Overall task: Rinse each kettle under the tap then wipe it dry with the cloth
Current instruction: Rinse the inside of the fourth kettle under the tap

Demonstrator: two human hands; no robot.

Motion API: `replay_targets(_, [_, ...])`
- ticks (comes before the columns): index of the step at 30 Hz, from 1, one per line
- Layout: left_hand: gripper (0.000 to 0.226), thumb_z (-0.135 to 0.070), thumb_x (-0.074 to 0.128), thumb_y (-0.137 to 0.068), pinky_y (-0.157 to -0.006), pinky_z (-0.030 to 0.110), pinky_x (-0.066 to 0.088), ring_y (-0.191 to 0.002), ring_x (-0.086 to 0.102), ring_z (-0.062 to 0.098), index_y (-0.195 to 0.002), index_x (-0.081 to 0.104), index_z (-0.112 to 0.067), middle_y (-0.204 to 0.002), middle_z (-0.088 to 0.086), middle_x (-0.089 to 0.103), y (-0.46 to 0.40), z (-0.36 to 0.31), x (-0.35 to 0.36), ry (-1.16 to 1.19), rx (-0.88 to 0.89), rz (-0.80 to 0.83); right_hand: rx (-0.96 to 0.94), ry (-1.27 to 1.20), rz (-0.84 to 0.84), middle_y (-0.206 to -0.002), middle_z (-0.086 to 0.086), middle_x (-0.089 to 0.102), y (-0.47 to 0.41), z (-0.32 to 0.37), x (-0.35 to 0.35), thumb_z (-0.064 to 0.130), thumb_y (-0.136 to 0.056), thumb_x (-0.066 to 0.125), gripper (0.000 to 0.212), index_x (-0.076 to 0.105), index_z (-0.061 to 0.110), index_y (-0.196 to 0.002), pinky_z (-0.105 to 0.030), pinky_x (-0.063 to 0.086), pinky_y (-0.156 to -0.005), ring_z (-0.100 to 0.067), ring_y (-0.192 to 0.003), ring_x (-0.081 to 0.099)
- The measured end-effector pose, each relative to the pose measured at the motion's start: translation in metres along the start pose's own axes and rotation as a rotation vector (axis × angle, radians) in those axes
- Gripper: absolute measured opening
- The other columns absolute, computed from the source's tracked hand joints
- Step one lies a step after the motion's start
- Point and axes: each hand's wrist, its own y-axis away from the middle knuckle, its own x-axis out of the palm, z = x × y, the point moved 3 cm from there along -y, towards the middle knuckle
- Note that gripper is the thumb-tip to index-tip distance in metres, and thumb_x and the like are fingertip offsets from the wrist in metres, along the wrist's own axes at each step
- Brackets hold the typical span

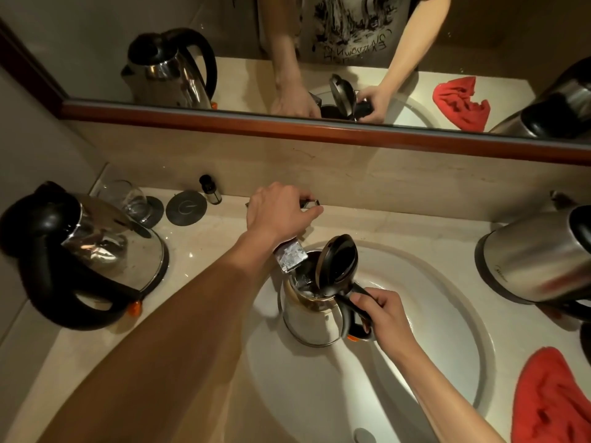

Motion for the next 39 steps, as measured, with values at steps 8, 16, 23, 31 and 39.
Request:
replay_targets(8, [0.054,-0.063,0.058,-0.084,-0.094,0.039,0.037,-0.12,0.054,0.021,-0.13,0.059,-0.034,-0.125,-0.008,0.066,0.008,0.007,0.0,-0.041,0.211,0.099,-0.016,0.027,0.0,-0.051,-0.002,0.047,-0.009,0.009,0.005,0.052,-0.06,0.08,0.051,0.055,0.008,-0.067,-0.024,0.031,-0.046,-0.016,-0.047,0.041])
replay_targets(16, [0.053,-0.059,0.042,-0.09,-0.095,0.036,0.036,-0.111,0.055,0.018,-0.116,0.067,-0.02,-0.118,-0.004,0.066,0.026,0.034,0.001,-0.028,0.426,-0.005,-0.026,0.072,-0.025,-0.05,0.001,0.046,-0.016,0.011,0.005,0.053,-0.057,0.078,0.054,0.057,0.004,-0.061,-0.024,0.031,-0.05,-0.011,-0.046,0.041])
replay_targets(23, [0.06,-0.062,0.037,-0.085,-0.085,0.031,0.033,-0.111,0.053,0.018,-0.119,0.065,-0.021,-0.121,-0.002,0.062,0.023,0.03,0.001,-0.077,0.364,-0.007,-0.008,0.036,-0.007,-0.054,-0.004,0.042,-0.016,0.005,0.0,0.051,-0.059,0.078,0.046,0.056,0.01,-0.058,-0.027,0.028,-0.052,-0.014,-0.051,0.038])
replay_targets(31, [0.064,-0.056,0.04,-0.087,-0.095,0.037,0.036,-0.122,0.051,0.02,-0.141,0.048,-0.022,-0.133,-0.001,0.061,0.022,0.026,-0.001,-0.132,0.316,0.081,-0.03,0.049,0.021,-0.051,-0.002,0.042,-0.02,0.005,-0.003,0.053,-0.062,0.076,0.053,0.054,0.006,-0.054,-0.025,0.028,-0.052,-0.015,-0.05,0.036])
replay_targets(39, [0.074,-0.062,0.021,-0.084,-0.097,0.036,0.036,-0.126,0.048,0.018,-0.146,0.045,-0.029,-0.142,-0.005,0.055,0.019,0.026,0.0,-0.211,0.346,0.109,-0.045,0.019,0.017,-0.055,-0.009,0.045,-0.018,0.002,-0.002,0.052,-0.064,0.076,0.059,0.054,-0.003,-0.058,-0.027,0.031,-0.053,-0.019,-0.053,0.04])
